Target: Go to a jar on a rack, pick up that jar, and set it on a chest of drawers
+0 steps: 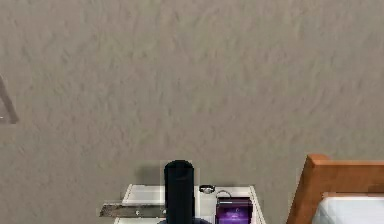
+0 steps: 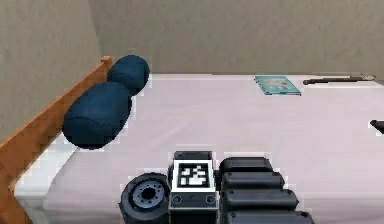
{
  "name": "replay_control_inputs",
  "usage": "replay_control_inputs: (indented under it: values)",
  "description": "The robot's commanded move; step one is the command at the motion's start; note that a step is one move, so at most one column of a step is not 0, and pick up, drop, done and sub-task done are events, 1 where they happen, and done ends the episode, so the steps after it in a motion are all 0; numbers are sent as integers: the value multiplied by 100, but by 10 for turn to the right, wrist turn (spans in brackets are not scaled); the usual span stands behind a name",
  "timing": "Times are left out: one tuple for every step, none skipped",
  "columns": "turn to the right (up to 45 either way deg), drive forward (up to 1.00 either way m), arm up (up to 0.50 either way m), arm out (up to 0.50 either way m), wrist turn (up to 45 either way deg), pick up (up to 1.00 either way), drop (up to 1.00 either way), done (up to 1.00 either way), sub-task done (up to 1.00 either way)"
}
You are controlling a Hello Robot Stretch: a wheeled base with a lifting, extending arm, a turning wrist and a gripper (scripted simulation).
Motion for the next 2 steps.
replay_control_inputs:
  values:
    - [450,0,0,0,0,0,0,0,0]
    - [450,0,0,0,0,0,0,0,0]
